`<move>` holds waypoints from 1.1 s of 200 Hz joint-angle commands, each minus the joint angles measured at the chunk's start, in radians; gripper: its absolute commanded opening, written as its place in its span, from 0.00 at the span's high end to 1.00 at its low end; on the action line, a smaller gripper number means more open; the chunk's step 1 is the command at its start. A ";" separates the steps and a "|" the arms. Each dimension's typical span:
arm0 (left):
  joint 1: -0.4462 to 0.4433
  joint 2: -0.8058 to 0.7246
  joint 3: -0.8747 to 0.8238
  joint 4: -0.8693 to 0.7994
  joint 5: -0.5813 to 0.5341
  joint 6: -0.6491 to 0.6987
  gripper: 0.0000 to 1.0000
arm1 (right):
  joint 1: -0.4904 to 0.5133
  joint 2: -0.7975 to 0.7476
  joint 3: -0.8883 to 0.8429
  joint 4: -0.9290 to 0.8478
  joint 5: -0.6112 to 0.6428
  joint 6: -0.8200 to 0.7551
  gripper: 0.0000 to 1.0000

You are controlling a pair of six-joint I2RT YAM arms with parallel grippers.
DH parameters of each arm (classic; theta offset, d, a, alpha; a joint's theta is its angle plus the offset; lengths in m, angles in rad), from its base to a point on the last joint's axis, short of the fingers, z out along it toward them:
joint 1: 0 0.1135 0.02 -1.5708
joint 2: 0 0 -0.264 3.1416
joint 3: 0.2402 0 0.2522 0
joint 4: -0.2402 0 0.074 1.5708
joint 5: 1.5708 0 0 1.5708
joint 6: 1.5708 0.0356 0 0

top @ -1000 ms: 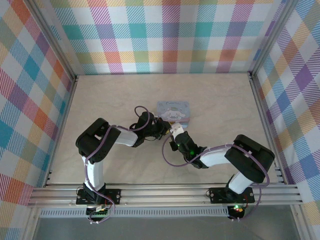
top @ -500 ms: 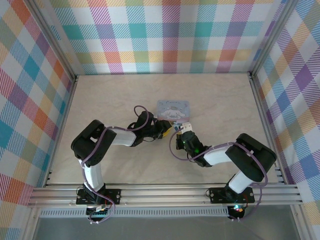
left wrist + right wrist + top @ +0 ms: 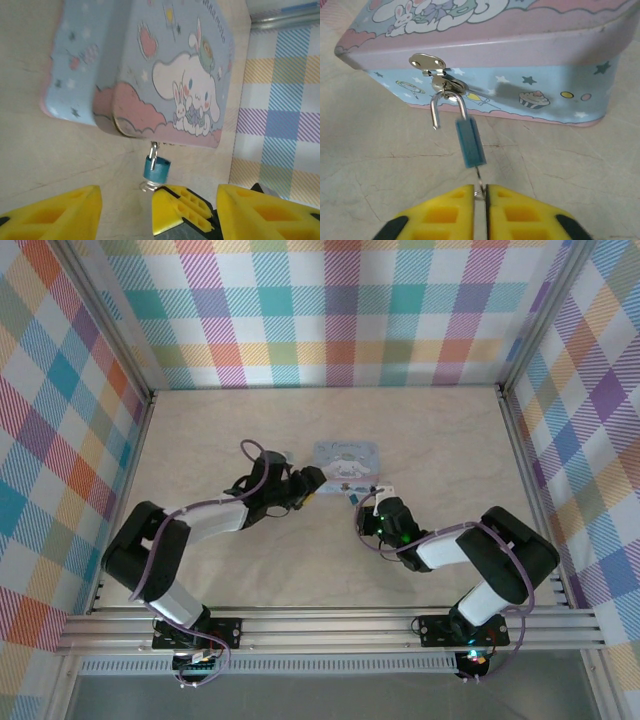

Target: Unlock the padlock with the key

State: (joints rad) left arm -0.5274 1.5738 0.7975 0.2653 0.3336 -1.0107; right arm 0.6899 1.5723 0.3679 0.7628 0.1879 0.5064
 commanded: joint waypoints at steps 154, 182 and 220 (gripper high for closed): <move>0.131 0.302 0.424 -0.360 0.163 0.415 0.34 | -0.293 -0.069 0.174 -0.203 -0.585 0.104 0.43; 0.121 0.329 0.419 -0.379 0.154 0.434 0.36 | -0.316 -0.015 0.206 -0.226 -0.606 0.100 0.43; 0.110 0.338 0.391 -0.418 0.117 0.469 0.40 | -0.352 0.057 0.252 -0.216 -0.634 0.063 0.43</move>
State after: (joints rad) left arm -0.4061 1.8973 1.1961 -0.0849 0.4633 -0.5945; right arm 0.3588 1.5887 0.5694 0.5503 -0.3931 0.5941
